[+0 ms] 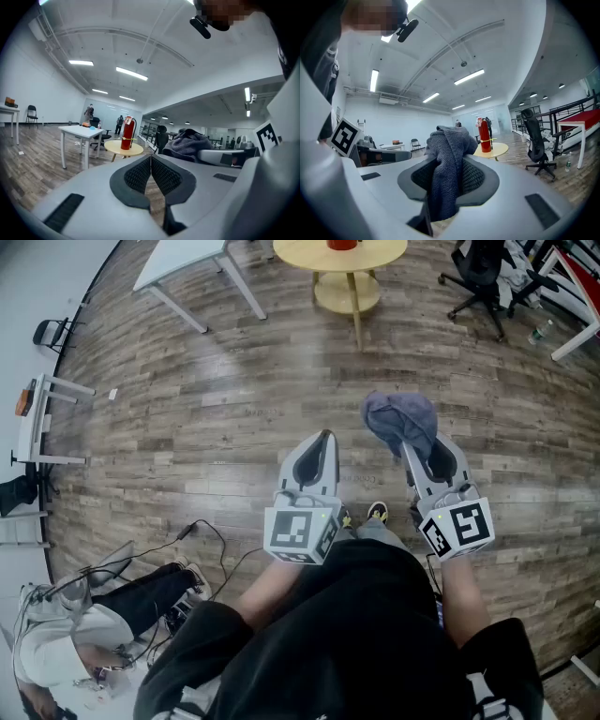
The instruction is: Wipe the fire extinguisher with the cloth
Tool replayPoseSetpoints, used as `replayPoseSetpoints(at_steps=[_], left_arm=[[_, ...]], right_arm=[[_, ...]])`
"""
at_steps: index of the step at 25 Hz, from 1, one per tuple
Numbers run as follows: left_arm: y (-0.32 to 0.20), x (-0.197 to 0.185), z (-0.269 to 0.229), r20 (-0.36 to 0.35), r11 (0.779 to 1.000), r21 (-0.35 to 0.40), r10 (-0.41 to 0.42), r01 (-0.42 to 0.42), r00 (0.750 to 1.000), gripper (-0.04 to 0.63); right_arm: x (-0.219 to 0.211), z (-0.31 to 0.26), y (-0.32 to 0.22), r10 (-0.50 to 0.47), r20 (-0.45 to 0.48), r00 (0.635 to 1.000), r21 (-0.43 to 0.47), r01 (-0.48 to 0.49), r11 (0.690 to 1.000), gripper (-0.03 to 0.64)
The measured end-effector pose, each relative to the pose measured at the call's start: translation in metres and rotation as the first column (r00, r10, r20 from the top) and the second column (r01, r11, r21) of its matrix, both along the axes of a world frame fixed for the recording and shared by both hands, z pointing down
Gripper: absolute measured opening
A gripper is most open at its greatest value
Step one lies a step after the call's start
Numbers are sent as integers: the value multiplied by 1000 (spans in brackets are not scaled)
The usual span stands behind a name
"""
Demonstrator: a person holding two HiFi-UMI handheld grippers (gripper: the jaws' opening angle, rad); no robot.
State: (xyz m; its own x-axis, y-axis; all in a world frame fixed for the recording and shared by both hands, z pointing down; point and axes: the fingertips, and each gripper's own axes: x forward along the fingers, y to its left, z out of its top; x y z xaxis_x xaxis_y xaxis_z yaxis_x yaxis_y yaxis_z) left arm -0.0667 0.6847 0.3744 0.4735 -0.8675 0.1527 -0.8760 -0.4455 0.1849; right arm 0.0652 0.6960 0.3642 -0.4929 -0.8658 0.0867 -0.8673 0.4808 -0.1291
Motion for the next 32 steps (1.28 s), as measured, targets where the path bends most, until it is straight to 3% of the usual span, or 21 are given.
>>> replayPoseSetpoints(at_steps=[13,21,26,32], left_arm=[[-4,-33,10,-24,1000,-12,1,-1,1000,23],[-34,-58,24,-10,999,-31,-18,17,1000,23],[-89,-45,31,12,999,-43,-25,25,1000,23],[-197,-9,40,46,999,-45,-23,25,999,23]], right_arm=[[-22,7,-5,18,38,999,-18,-17,1000,110],[-31,8,-37,10,55,998,-7,-10,1000,110],[-10,20,-94,29,12,1000,-21,-29,999,110],[36,33,-207,50,121,991,-47,-44,998,110]])
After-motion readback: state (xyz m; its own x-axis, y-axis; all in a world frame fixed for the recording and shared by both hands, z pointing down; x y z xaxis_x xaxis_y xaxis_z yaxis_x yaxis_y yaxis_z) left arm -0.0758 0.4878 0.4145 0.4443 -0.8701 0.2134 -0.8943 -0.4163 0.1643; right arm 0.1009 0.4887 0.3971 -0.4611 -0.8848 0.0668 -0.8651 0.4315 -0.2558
